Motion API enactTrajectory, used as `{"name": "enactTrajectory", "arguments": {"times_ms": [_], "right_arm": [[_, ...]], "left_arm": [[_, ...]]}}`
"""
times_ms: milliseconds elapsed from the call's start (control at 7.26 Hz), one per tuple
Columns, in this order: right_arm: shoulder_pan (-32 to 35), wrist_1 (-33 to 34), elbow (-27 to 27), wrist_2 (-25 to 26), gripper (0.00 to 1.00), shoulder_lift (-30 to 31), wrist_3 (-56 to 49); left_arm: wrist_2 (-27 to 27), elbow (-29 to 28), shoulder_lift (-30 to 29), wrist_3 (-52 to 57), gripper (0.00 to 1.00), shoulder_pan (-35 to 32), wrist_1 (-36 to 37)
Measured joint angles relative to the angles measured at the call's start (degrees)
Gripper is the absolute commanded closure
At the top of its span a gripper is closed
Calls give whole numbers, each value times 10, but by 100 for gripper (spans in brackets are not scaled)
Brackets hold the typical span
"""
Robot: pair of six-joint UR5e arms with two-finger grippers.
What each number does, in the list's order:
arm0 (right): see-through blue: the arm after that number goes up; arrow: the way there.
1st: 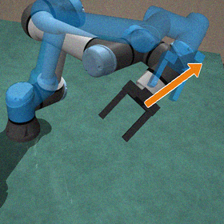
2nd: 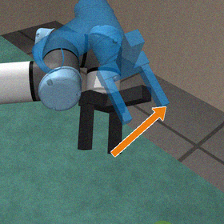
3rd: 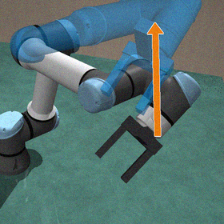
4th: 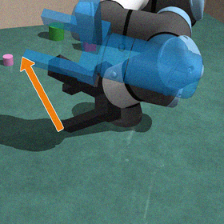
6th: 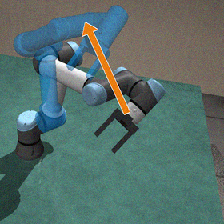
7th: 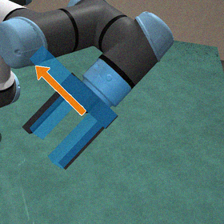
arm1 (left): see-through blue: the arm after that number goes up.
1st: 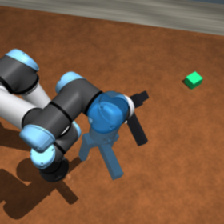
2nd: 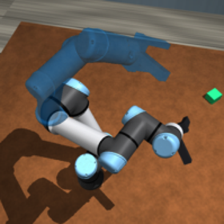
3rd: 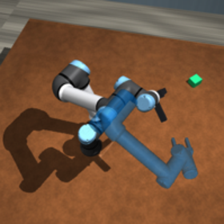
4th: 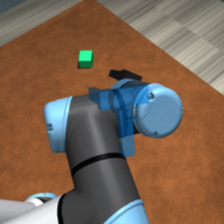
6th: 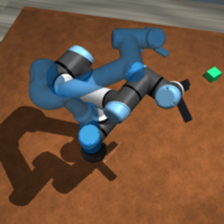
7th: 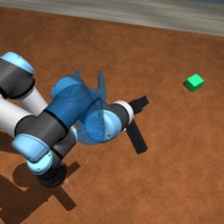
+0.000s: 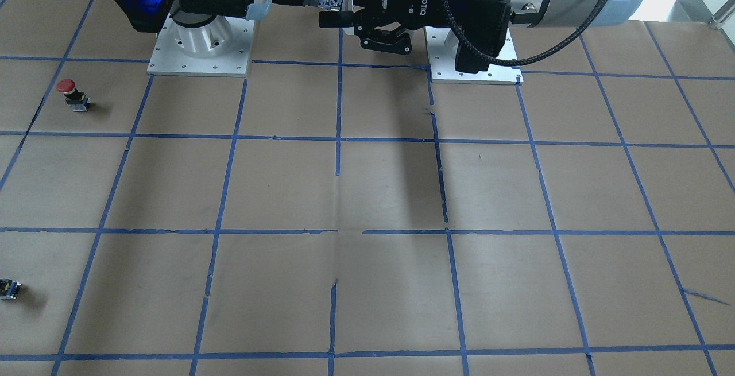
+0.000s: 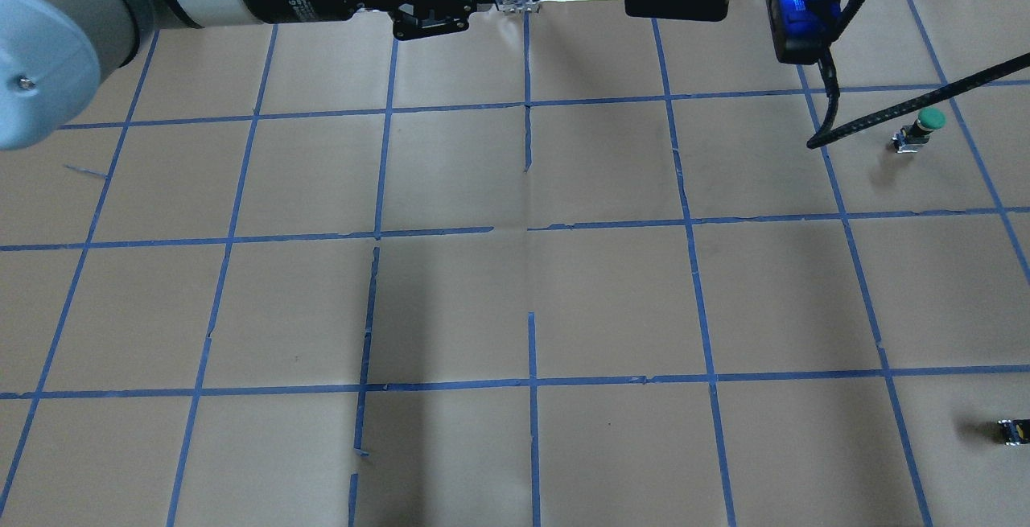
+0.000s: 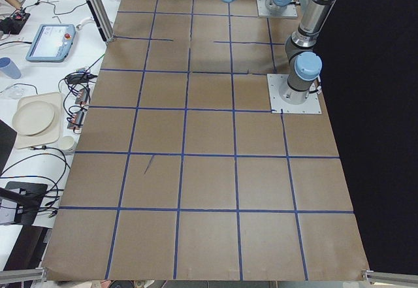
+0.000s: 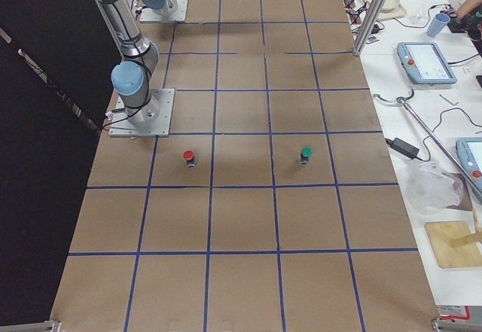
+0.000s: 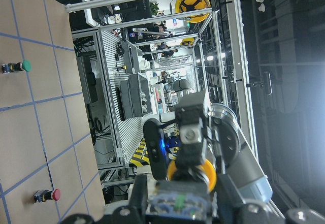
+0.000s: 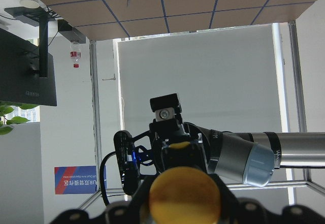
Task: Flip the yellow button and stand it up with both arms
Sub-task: 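Open the left gripper and pull it back while the right gripper holds the button, then carry the yellow button with the right gripper and lower it upright onto the table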
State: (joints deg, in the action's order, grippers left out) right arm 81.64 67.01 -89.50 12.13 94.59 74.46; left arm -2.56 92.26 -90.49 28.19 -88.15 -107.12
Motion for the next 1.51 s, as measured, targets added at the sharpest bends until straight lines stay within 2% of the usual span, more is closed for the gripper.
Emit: {"name": "enactTrajectory", "arguments": {"times_ms": [551,826,1239,1514], "right_arm": [[-30,8,-2,9,93,-4,1],[-60,21,-2,26,93,-6,0],[-67,87,-3,89,93,-20,-6],[-74,131,-4,169,93,-33,-49]], "left_arm": [[-7,-4,0,-19,1,3,1],[-60,-16,-6,-28,1,11,2],[-211,-28,-22,-35,1,50,5],[-362,-72,-58,-54,1,69,19]]}}
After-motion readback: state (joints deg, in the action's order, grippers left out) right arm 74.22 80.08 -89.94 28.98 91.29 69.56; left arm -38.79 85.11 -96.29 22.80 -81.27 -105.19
